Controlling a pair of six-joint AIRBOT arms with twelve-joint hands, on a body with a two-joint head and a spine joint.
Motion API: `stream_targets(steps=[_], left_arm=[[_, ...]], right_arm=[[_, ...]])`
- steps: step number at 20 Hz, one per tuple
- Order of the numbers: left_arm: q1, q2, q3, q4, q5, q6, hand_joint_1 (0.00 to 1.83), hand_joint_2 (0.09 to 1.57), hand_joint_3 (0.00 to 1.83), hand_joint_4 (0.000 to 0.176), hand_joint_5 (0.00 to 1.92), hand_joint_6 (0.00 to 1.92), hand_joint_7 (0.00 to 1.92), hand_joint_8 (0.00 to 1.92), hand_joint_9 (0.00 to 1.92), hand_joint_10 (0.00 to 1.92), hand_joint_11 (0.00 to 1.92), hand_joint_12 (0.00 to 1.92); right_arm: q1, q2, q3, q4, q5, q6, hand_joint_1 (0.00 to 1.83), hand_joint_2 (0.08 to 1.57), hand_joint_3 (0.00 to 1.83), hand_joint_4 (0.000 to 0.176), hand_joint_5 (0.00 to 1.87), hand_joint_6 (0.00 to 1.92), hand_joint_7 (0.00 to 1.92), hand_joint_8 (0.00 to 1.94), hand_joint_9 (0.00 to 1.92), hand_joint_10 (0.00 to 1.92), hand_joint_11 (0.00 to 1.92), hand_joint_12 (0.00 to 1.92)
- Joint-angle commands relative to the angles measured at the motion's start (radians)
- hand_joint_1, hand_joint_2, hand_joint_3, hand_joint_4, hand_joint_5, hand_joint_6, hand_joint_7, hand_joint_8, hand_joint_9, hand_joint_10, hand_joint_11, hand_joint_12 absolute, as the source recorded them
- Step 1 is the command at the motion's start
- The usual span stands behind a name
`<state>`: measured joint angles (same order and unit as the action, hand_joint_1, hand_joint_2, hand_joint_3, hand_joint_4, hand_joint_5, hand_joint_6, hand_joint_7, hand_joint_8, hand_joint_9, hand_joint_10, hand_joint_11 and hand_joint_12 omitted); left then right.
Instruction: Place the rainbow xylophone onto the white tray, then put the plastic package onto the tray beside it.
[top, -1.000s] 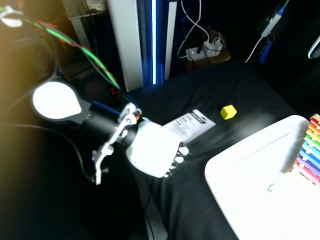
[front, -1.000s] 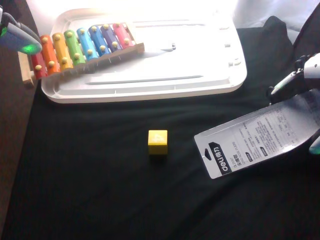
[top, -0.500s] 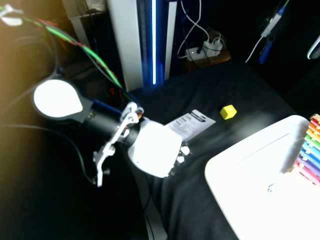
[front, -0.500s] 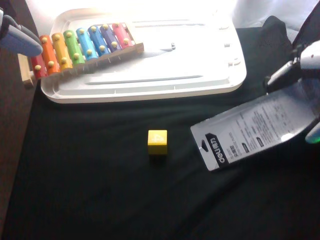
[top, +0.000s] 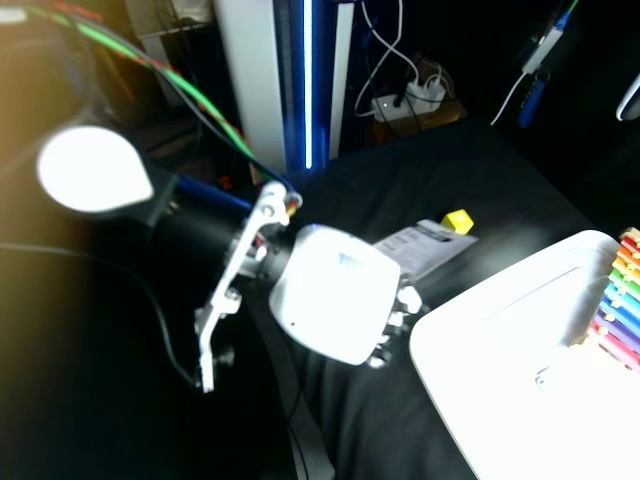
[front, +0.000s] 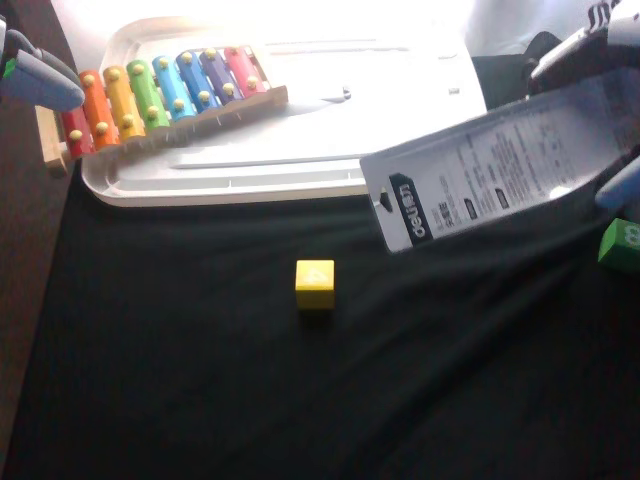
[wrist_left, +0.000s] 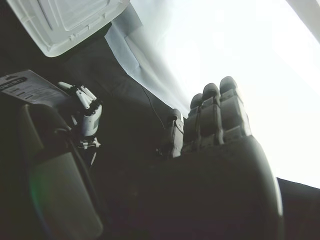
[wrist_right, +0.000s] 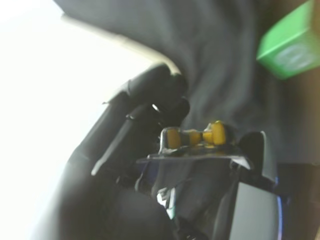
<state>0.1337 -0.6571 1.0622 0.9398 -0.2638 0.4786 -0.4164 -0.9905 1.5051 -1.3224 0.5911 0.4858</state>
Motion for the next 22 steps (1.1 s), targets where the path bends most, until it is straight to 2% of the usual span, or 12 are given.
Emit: stream_targets(steps=[1, 2, 8, 9, 10, 11, 12, 13, 14, 15, 18, 22], left_arm=[[-0.004, 0.006, 0.002, -0.022, -0.069, -0.001, 0.84, 0.72, 0.0, 0.176, 0.0, 0.0, 0.02, 0.0, 0.04, 0.0, 0.03, 0.03], [-0.003, 0.006, 0.002, -0.023, -0.07, -0.002, 0.85, 0.72, 0.0, 0.176, 0.0, 0.0, 0.02, 0.0, 0.03, 0.0, 0.02, 0.02], [0.002, 0.007, 0.003, -0.032, -0.078, -0.002, 0.87, 0.72, 0.0, 0.176, 0.0, 0.0, 0.02, 0.0, 0.04, 0.0, 0.01, 0.02], [0.002, 0.007, 0.003, -0.035, -0.08, -0.002, 0.88, 0.72, 0.0, 0.176, 0.0, 0.0, 0.02, 0.0, 0.04, 0.0, 0.01, 0.02], [0.002, 0.007, 0.003, -0.036, -0.083, -0.002, 0.86, 0.72, 0.0, 0.176, 0.0, 0.0, 0.02, 0.0, 0.04, 0.0, 0.0, 0.02], [0.003, 0.007, 0.003, -0.036, -0.084, -0.002, 0.86, 0.72, 0.0, 0.176, 0.0, 0.0, 0.02, 0.0, 0.04, 0.0, 0.0, 0.02], [0.004, 0.007, 0.003, -0.036, -0.085, -0.002, 0.88, 0.72, 0.0, 0.176, 0.0, 0.0, 0.03, 0.0, 0.04, 0.0, 0.0, 0.0], [0.005, 0.008, 0.003, -0.037, -0.088, -0.002, 0.87, 0.72, 0.0, 0.176, 0.0, 0.0, 0.03, 0.0, 0.05, 0.0, 0.01, 0.0], [0.005, 0.008, 0.003, -0.037, -0.091, -0.002, 0.87, 0.72, 0.0, 0.176, 0.0, 0.0, 0.03, 0.0, 0.05, 0.0, 0.01, 0.0], [0.006, 0.008, 0.003, -0.039, -0.095, -0.002, 0.87, 0.72, 0.0, 0.176, 0.0, 0.0, 0.04, 0.01, 0.07, 0.01, 0.03, 0.01], [0.007, 0.008, 0.003, -0.041, -0.103, -0.002, 0.85, 0.72, 0.0, 0.176, 0.0, 0.0, 0.05, 0.01, 0.09, 0.01, 0.06, 0.03], [0.01, 0.008, 0.003, -0.044, -0.114, -0.002, 0.85, 0.71, 0.0, 0.176, 0.0, 0.0, 0.06, 0.01, 0.11, 0.02, 0.09, 0.04]], right_arm=[[0.028, 0.0, 0.004, 0.068, 0.034, 0.006, 1.27, 1.11, 0.0, 0.0, 0.93, 0.78, 1.09, 1.05, 1.47, 0.39, 1.13, 1.28], [0.044, 0.0, 0.006, 0.068, 0.029, 0.001, 1.27, 1.12, 0.0, 0.0, 0.92, 0.78, 1.05, 1.13, 1.39, 0.65, 1.14, 1.36], [0.117, -0.033, 0.05, 0.151, 0.007, -0.074, 1.23, 1.2, 0.0, 0.0, 0.9, 0.77, 0.79, 1.53, 0.89, 1.31, 0.82, 1.73], [0.117, -0.045, 0.059, 0.189, 0.007, -0.102, 1.23, 1.2, 0.0, 0.0, 0.93, 0.74, 0.76, 1.56, 0.78, 1.22, 0.51, 1.58], [0.117, -0.072, 0.081, 0.244, 0.007, -0.134, 1.19, 1.11, 0.01, 0.0, 1.0, 0.88, 1.09, 0.91, 1.14, 0.98, 0.95, 1.36], [0.117, -0.08, 0.087, 0.249, 0.007, -0.135, 1.19, 1.11, 0.01, 0.0, 1.0, 0.88, 1.09, 0.91, 1.14, 0.98, 0.95, 1.36], [0.117, -0.104, 0.105, 0.266, 0.007, -0.138, 1.18, 1.1, 0.0, 0.0, 1.02, 0.89, 1.26, 0.56, 1.31, 0.76, 1.15, 1.2], [0.117, -0.127, 0.123, 0.28, 0.007, -0.14, 1.17, 1.11, 0.0, 0.0, 1.0, 0.93, 1.35, 0.57, 1.37, 0.93, 1.09, 1.49], [0.117, -0.145, 0.136, 0.29, 0.007, -0.141, 1.17, 1.11, 0.0, 0.0, 1.0, 0.93, 1.35, 0.57, 1.37, 0.93, 1.09, 1.49], [0.116, -0.176, 0.161, 0.302, 0.007, -0.141, 1.17, 1.11, 0.0, 0.0, 0.99, 0.94, 1.2, 1.09, 1.28, 1.42, 1.26, 1.69], [0.112, -0.256, 0.229, 0.338, 0.006, -0.141, 1.26, 1.13, 0.0, 0.0, 0.95, 0.73, 0.98, 1.25, 1.05, 1.04, 0.97, 1.55], [0.093, -0.329, 0.295, 0.373, -0.016, -0.141, 1.25, 1.13, 0.0, 0.0, 0.96, 0.76, 0.98, 1.23, 1.07, 1.22, 1.03, 1.51]])
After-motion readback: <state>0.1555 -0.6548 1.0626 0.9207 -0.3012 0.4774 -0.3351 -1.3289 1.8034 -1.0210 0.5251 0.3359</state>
